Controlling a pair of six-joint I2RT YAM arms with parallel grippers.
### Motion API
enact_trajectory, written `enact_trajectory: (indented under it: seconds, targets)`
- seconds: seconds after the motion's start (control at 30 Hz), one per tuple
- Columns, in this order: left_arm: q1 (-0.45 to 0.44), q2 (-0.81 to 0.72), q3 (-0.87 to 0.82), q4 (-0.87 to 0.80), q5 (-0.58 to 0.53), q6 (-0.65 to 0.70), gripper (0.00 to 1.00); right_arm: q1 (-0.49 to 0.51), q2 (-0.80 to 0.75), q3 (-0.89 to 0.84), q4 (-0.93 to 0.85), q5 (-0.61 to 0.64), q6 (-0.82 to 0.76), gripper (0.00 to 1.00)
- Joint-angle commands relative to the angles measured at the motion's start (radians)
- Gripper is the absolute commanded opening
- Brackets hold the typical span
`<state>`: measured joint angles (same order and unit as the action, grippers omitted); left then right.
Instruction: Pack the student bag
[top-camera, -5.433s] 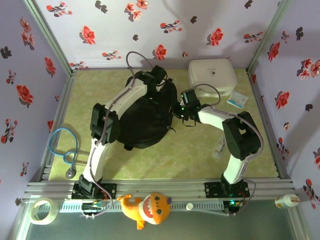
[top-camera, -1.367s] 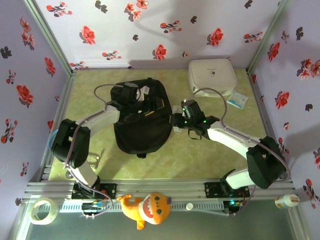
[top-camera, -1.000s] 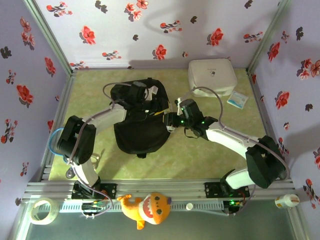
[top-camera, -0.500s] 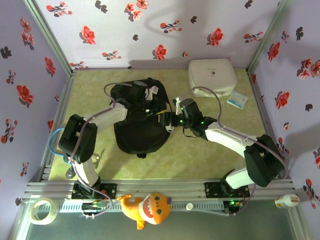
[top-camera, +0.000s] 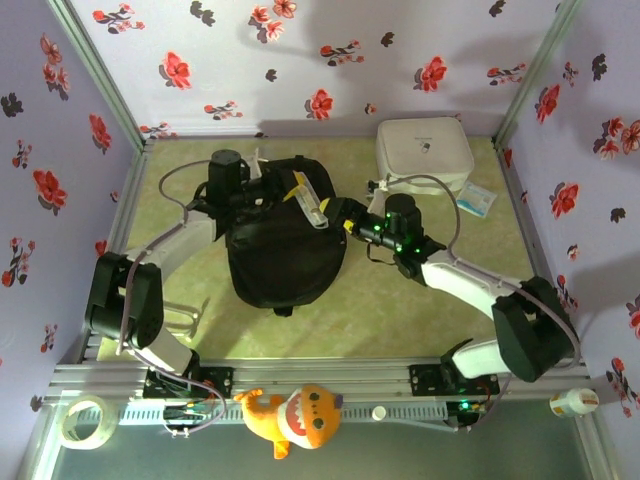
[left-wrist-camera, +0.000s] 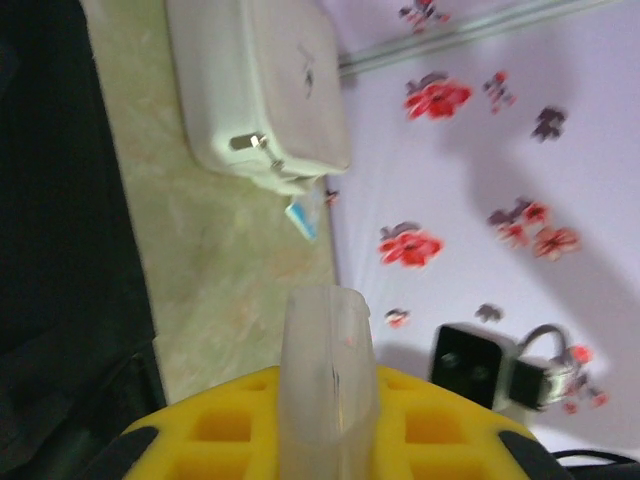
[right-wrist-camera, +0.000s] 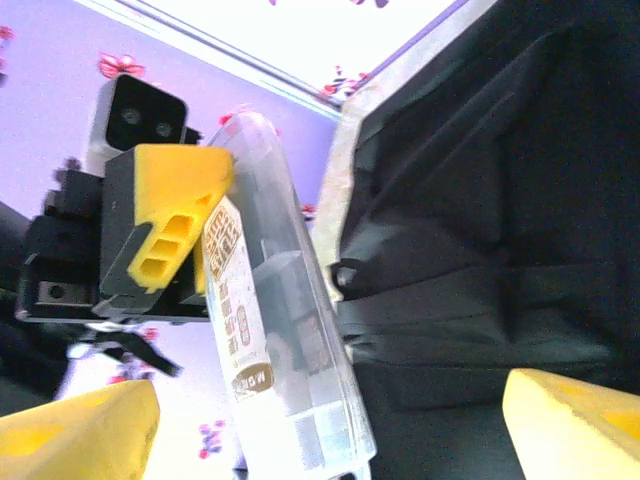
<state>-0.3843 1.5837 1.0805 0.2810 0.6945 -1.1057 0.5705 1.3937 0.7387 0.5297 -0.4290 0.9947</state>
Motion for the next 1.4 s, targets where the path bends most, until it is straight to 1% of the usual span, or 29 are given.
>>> enact_trajectory:
  seconds: [0.0,0.07,0.17,0.23,0.3,0.5,0.63,0.83,0.9,0.97,1.0,1.03,1.07,1.1,1.17,1.27,1.37]
  targets:
    - [0.008,-0.019,-0.029,0.232,0.042,-0.170,0.09,0.016,0.055,0.046,0.181,-0.075,0.184,0.87]
    - [0.013,-0.008,-0.035,0.289,0.042,-0.216,0.09,0.029,0.090,0.073,0.211,-0.094,0.210,0.84]
    - [0.018,0.004,-0.042,0.354,0.042,-0.260,0.08,0.034,0.125,0.090,0.268,-0.099,0.247,0.76]
    - [0.020,0.006,-0.046,0.352,0.042,-0.258,0.08,0.032,0.136,0.084,0.330,-0.090,0.272,0.70]
    - [0.026,0.004,-0.055,0.350,0.042,-0.259,0.08,0.030,0.138,0.084,0.353,-0.075,0.282,0.65]
    - [0.037,-0.012,-0.076,0.344,0.042,-0.250,0.08,0.026,0.138,0.084,0.362,-0.050,0.297,0.57]
    - [0.037,-0.014,-0.079,0.331,0.042,-0.239,0.08,0.027,0.156,0.103,0.358,-0.070,0.307,0.43]
    - [0.042,-0.024,-0.082,0.302,0.054,-0.219,0.11,0.026,0.179,0.114,0.371,-0.072,0.319,0.28]
    - [0.048,-0.035,-0.085,0.269,0.054,-0.195,0.17,0.026,0.178,0.113,0.369,-0.064,0.314,0.26]
    - [0.064,-0.055,-0.089,0.192,0.047,-0.147,0.34,0.025,0.171,0.111,0.353,-0.055,0.299,0.24]
    - [0.072,-0.068,-0.092,0.149,0.035,-0.125,0.44,0.024,0.168,0.110,0.339,-0.052,0.290,0.23]
    - [0.085,-0.086,-0.094,0.074,0.012,-0.086,0.56,0.022,0.164,0.110,0.319,-0.046,0.279,0.22]
    - [0.100,-0.104,-0.093,-0.009,-0.011,-0.038,0.66,0.020,0.157,0.107,0.298,-0.040,0.267,0.22]
    - [0.119,-0.120,-0.094,-0.076,-0.028,0.003,0.71,0.017,0.151,0.105,0.276,-0.034,0.255,0.21]
    - [0.183,-0.164,-0.121,-0.187,-0.074,0.085,0.79,0.012,0.132,0.105,0.191,-0.018,0.211,0.21]
    - [0.267,-0.220,-0.166,-0.363,-0.186,0.203,0.81,0.012,0.091,0.105,0.065,0.020,0.134,0.21]
    - [0.291,-0.252,-0.215,-0.516,-0.332,0.317,0.82,0.009,0.054,0.109,-0.044,0.057,0.064,0.21]
